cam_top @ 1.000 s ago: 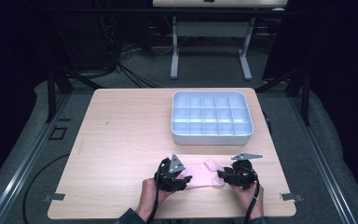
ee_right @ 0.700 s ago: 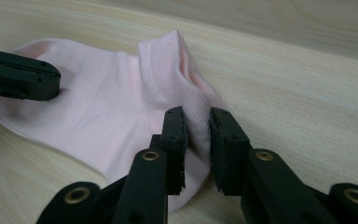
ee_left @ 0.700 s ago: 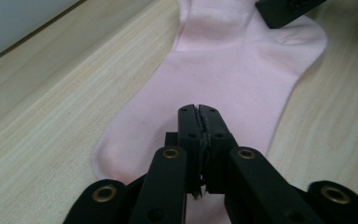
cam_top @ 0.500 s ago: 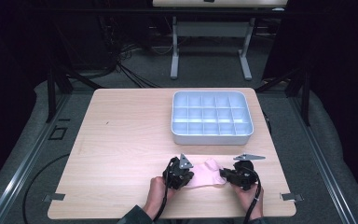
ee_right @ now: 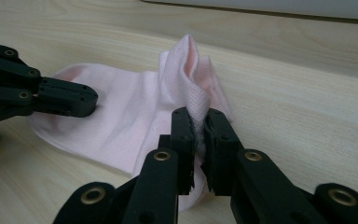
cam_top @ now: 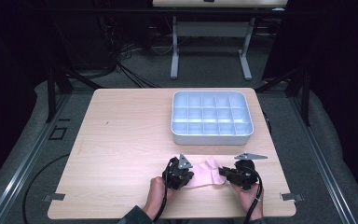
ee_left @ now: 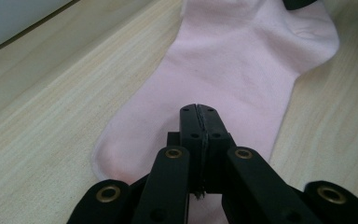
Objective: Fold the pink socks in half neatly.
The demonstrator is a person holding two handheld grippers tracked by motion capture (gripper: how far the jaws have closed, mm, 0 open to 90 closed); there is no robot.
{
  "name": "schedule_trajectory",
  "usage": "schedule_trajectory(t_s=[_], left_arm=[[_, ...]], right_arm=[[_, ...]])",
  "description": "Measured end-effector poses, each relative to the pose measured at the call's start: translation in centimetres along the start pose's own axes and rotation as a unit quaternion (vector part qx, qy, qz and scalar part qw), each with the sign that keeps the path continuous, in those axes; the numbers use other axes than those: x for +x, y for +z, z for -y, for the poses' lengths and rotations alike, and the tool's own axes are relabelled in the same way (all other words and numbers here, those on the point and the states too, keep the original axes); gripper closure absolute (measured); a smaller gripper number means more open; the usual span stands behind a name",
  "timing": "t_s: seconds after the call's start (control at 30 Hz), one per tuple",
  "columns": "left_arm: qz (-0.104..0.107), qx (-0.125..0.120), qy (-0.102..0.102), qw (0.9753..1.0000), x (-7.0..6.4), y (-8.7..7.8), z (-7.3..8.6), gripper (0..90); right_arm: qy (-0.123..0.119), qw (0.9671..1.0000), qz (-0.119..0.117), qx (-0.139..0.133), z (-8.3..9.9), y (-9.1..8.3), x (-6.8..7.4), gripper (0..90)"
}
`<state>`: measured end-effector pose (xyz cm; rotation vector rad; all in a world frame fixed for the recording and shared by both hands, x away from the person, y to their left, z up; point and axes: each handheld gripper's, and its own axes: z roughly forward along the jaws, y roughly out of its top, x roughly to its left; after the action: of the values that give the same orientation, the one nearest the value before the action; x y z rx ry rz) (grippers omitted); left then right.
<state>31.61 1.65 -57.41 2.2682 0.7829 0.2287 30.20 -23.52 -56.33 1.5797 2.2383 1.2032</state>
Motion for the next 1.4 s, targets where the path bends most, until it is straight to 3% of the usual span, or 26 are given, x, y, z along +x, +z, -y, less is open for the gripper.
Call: schedule_trajectory(t_s=[0.13, 0.17, 0.3, 0.33, 0.43, 0.47, 0.53, 0.67, 0.77, 0.8, 0.9, 0.93, 0.97, 1.0, 1.13, 1.27, 1.4], left_arm=[[0.002, 0.000, 0.001, 1.0000, 0.1, 0.0, 0.0, 90.0], [0.003, -0.001, 0.000, 1.0000, 0.1, 0.0, 0.1, 90.0], [-0.002, 0.000, 0.007, 1.0000, -0.1, 0.0, 0.0, 90.0], [-0.002, 0.000, 0.007, 1.0000, -0.1, 0.0, 0.0, 90.0], [-0.003, 0.001, 0.007, 1.0000, -0.1, 0.0, 0.0, 90.0], [-0.002, 0.000, 0.006, 1.0000, -0.1, 0.0, 0.0, 90.0], [-0.001, 0.001, 0.006, 1.0000, -0.1, 0.0, 0.0, 90.0], [-0.001, 0.001, 0.006, 1.0000, -0.1, 0.0, 0.1, 90.0], [-0.001, 0.001, 0.005, 1.0000, 0.0, 0.0, 0.0, 90.0], [-0.001, 0.001, 0.005, 1.0000, -0.1, 0.0, 0.1, 90.0], [-0.001, 0.001, 0.005, 1.0000, -0.1, 0.0, 0.1, 90.0], [-0.001, 0.001, 0.007, 1.0000, -0.1, 0.0, 0.0, 90.0], [-0.001, 0.001, 0.007, 1.0000, -0.1, 0.0, 0.0, 90.0], [-0.003, -0.002, 0.005, 1.0000, -0.1, 0.0, 0.1, 90.0], [0.000, -0.006, 0.002, 1.0000, 0.0, 0.0, 0.1, 90.0], [-0.003, -0.006, 0.003, 1.0000, 0.0, 0.0, 0.2, 90.0], [-0.001, -0.008, -0.001, 1.0000, 0.0, 0.1, 0.2, 89.9]], right_arm=[[-0.011, 0.9999, -0.002, 0.006, -0.2, -0.1, 0.4, 82.7], [-0.018, 0.9997, 0.010, 0.010, -0.3, 0.1, 0.3, 82.1], [-0.011, 0.9996, 0.022, 0.016, -0.3, 0.7, -0.2, 80.6], [-0.011, 0.9992, 0.029, 0.023, -0.3, 1.1, -0.5, 71.9], [-0.013, 0.9986, 0.041, 0.030, -0.2, 1.5, -0.6, 66.4], [-0.010, 0.9989, 0.038, 0.026, -0.2, 1.5, -0.6, 59.5], [-0.017, 0.9987, 0.040, 0.027, -0.3, 1.6, -0.5, 59.5], [-0.070, 0.9945, 0.067, 0.040, -0.5, 2.0, 0.5, 62.5], [-0.082, 0.9934, 0.070, 0.039, -0.4, 2.2, 0.8, 65.1], [-0.088, 0.9929, 0.068, 0.041, -0.4, 2.2, 0.9, 71.1], [-0.079, 0.9943, 0.055, 0.046, -0.3, 2.1, 0.8, 78.9], [-0.064, 0.9959, 0.045, 0.045, -0.3, 2.1, 0.6, 82.2], [-0.064, 0.9959, 0.045, 0.045, -0.3, 2.1, 0.6, 82.2], [-0.044, 0.9976, 0.036, 0.039, -0.2, 2.0, 0.2, 83.3], [-0.019, 0.9992, 0.018, 0.029, -0.1, 1.6, 0.0, 83.6], [-0.008, 0.9999, 0.001, 0.012, -0.3, 0.7, 0.1, 83.6], [-0.013, 0.9999, -0.002, 0.008, -0.6, 0.2, 0.8, 83.5]])
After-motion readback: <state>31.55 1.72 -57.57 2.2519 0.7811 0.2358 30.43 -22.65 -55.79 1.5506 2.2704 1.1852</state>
